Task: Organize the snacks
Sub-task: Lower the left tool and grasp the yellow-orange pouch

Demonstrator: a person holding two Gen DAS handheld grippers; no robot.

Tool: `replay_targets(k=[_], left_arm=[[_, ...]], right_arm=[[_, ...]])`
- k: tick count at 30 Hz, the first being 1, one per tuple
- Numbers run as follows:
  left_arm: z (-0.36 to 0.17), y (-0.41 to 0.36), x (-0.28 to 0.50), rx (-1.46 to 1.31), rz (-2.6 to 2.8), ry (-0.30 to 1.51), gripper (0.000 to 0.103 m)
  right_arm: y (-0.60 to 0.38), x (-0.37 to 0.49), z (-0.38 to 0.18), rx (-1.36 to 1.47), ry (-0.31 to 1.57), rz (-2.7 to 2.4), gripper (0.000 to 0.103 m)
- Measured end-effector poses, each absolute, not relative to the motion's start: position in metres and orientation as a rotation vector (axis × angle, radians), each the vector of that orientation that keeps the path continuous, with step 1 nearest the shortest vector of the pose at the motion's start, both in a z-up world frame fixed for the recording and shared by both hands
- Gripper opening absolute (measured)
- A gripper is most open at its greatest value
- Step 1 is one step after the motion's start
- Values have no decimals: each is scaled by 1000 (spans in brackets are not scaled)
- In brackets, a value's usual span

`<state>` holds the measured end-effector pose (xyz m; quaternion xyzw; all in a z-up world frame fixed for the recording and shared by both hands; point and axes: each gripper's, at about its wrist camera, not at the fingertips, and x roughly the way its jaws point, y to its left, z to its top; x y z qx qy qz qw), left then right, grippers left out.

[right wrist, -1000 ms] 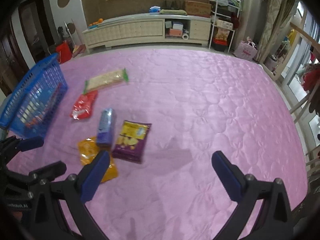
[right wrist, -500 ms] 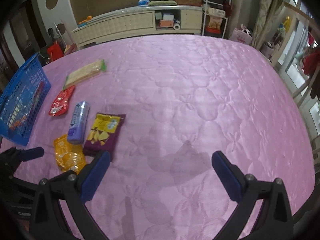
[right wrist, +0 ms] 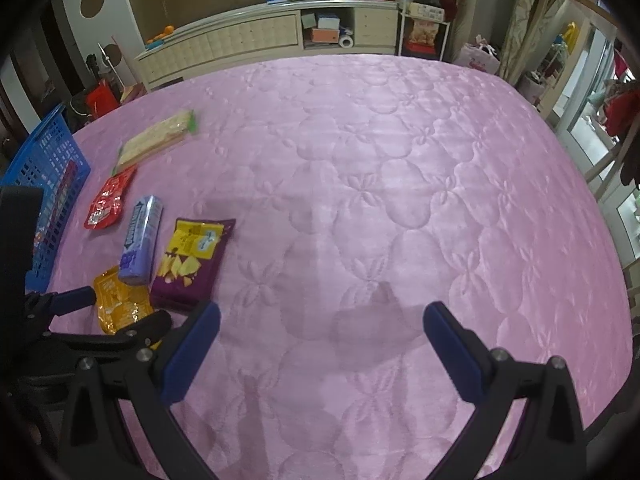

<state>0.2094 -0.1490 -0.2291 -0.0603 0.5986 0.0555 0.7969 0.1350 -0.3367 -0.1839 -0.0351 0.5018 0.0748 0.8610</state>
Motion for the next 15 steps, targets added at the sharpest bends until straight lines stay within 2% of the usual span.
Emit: replay_targets(k=[15], left_arm=[[-243,-93,204,-139,40,1320,103]], right_arm=[[-315,134,-188,-111,1068,203,103]])
